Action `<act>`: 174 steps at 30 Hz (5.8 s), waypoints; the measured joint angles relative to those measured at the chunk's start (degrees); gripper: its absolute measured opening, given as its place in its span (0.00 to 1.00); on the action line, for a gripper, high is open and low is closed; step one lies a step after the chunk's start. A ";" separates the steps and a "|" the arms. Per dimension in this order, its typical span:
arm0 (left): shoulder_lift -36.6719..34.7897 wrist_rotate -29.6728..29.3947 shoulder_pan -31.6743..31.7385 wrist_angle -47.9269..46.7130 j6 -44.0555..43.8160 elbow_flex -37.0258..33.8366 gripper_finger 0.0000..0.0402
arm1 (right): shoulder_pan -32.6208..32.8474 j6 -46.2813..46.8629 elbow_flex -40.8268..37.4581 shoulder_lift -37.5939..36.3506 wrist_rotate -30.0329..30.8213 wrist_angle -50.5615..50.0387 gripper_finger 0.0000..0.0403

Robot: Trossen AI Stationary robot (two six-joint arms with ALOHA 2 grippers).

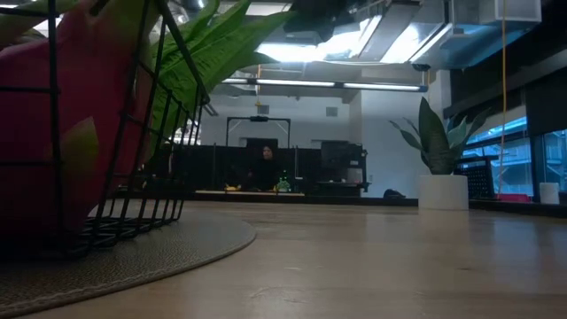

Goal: Build produce basket
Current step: Put the orange tangerine into the black wire basket, then put the purple grapes into the black wire basket

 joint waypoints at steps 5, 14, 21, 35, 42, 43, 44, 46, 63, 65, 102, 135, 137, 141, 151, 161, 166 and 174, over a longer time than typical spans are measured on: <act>-3.02 -0.05 -9.13 0.08 -5.56 0.00 0.00 | 0.00 -0.02 0.00 0.00 -0.29 -0.47 0.25; -1.70 0.63 -22.15 0.35 -18.71 0.00 0.00 | 0.02 -2.99 0.00 0.00 -11.15 -3.68 0.25; 0.33 6.26 -32.43 1.46 -27.91 0.00 0.00 | -0.02 -2.80 0.00 0.00 -12.44 -3.48 0.25; 11.55 -0.07 -44.09 -4.68 -34.16 0.00 0.00 | 0.20 -1.33 0.00 0.00 -13.39 -3.45 0.25; 18.26 -1.03 -44.73 -5.46 -33.60 0.00 0.03 | 0.20 -1.44 0.00 0.00 -13.42 -3.45 0.25; 18.96 -0.75 -44.73 -5.46 -33.22 0.00 0.04 | 0.20 -1.44 0.00 0.00 -13.42 -3.45 0.25; 19.61 -0.32 -44.73 -5.44 -32.49 0.00 0.05 | 0.20 -1.44 0.00 0.00 -13.42 -3.45 0.25; 20.82 0.27 -44.73 -5.36 -30.79 0.00 0.07 | 0.20 -1.44 0.00 0.00 -13.42 -3.45 0.25; 17.77 -0.39 -45.64 -5.28 -35.69 0.00 0.20 | 10.36 -1.39 0.00 -6.63 -2.09 -14.49 0.25; 16.04 -2.25 -45.93 -4.92 -35.82 0.00 0.20 | 13.12 3.67 0.00 -7.94 0.94 -17.91 0.25; 2.10 -27.40 -45.87 19.00 -8.46 0.00 0.20 | 52.64 117.48 -0.07 4.93 4.24 -57.59 0.25; 1.43 -28.73 -45.36 28.22 -8.50 0.00 0.20 | 54.16 103.07 -32.55 5.70 -6.54 -28.33 0.25; 1.48 -28.74 -44.73 28.31 -8.48 0.00 0.20 | 53.93 102.01 -33.86 5.70 -6.58 -26.16 0.25; 1.45 -28.70 -43.45 28.28 -8.46 0.00 0.20 | 53.87 100.65 -35.69 5.66 -7.96 -21.85 0.25; 1.47 -28.38 -42.00 28.15 -8.43 0.00 0.20 | 53.86 100.59 -37.79 5.66 -9.94 -20.94 0.17; 1.47 -26.99 -42.00 28.13 -8.42 0.00 0.20 | 52.07 97.25 -31.94 5.73 -5.47 -20.06 0.01; 1.47 -26.99 -42.00 28.09 -8.43 0.00 0.20 | 48.82 92.99 -23.77 5.74 -0.69 -21.93 0.00; 0.94 -26.71 -42.02 27.45 -8.41 0.00 0.20 | 42.60 79.80 -5.16 5.75 7.48 -32.44 0.00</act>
